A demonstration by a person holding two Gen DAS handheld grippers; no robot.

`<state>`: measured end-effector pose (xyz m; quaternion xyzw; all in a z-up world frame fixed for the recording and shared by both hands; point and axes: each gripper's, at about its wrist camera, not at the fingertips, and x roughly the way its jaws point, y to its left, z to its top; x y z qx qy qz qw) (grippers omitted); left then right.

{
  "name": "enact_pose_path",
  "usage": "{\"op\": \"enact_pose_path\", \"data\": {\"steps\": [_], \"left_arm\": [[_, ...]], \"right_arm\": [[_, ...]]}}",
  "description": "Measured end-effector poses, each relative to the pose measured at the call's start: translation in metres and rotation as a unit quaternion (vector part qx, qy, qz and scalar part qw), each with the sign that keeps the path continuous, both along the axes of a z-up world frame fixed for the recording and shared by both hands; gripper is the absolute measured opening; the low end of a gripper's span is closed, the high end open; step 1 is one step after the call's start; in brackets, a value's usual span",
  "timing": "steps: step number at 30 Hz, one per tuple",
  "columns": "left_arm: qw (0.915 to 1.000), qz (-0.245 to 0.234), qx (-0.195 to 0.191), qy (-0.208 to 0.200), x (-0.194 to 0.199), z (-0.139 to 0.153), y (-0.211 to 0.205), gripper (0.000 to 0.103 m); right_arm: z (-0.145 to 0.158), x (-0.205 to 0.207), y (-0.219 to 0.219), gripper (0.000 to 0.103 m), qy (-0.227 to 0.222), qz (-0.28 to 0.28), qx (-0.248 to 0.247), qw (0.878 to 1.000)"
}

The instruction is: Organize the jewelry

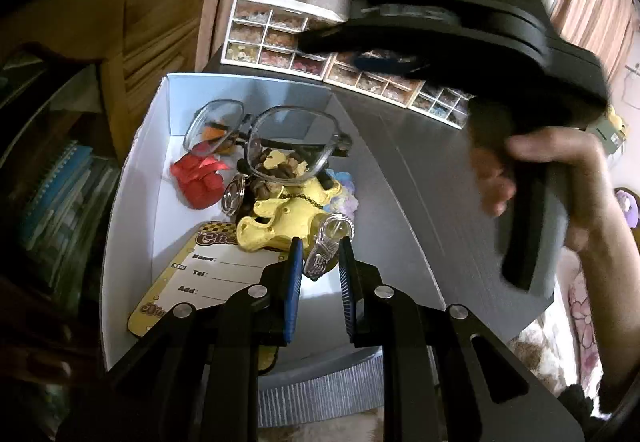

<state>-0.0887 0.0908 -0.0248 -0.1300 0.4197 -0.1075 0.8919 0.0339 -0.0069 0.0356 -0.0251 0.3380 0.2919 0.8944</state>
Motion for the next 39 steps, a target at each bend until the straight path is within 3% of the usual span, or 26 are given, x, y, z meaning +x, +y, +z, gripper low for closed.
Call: {"op": "enact_pose_path", "data": {"steps": [3,6,10,14,16,18,20,21,23,26,31,35,39], "left_arm": [[1.0,0.001,0.001,0.001,0.0,0.001,0.0,0.018],[1.0,0.002,0.002,0.003,0.001,0.002,-0.001,0.018],[0.9999,0.001,0.011,0.0,0.002,0.002,-0.003,0.02],[0.9998,-0.01,0.019,-0.001,0.002,0.002,-0.007,0.026],[0.9996,-0.023,0.014,0.003,0.004,0.005,-0.011,0.056],[0.9988,-0.032,0.037,0.0,0.004,0.009,-0.023,0.068],[0.9975,-0.04,0.056,-0.013,0.002,0.014,-0.031,0.093],[0.9961,-0.038,0.077,-0.021,0.001,0.017,-0.037,0.1],[0.9915,-0.031,0.119,-0.043,-0.002,0.024,-0.045,0.099],[0.987,-0.019,0.136,-0.083,-0.008,0.037,-0.053,0.099],[0.9825,0.052,0.129,-0.124,-0.011,0.06,-0.052,0.099],[0.9799,0.102,0.116,-0.127,-0.006,0.075,-0.057,0.099],[0.9803,0.111,0.102,-0.127,0.0,0.079,-0.069,0.099]], "right_arm": [[0.026,-0.022,-0.035,0.095,-0.095,-0.055,-0.022,0.994],[0.037,-0.033,-0.072,0.096,-0.125,-0.099,-0.024,0.987],[0.026,-0.038,-0.134,0.096,-0.115,-0.165,-0.022,0.979],[0.0,-0.043,-0.193,0.096,-0.072,-0.214,-0.001,0.974],[-0.012,-0.043,-0.218,0.096,-0.044,-0.235,0.013,0.971],[-0.017,-0.045,-0.23,0.096,-0.04,-0.255,0.018,0.966],[-0.022,-0.046,-0.241,0.096,-0.036,-0.269,0.025,0.962],[-0.024,-0.047,-0.246,0.096,-0.034,-0.275,0.028,0.961],[-0.029,-0.048,-0.255,0.096,-0.032,-0.288,0.027,0.957],[-0.035,-0.05,-0.262,0.096,-0.03,-0.298,0.024,0.954],[-0.051,-0.052,-0.277,0.096,-0.02,-0.304,0.031,0.952],[-0.063,-0.052,-0.286,0.096,-0.018,-0.314,0.022,0.949],[-0.077,-0.046,-0.295,0.096,-0.005,-0.333,0.009,0.943]]}}
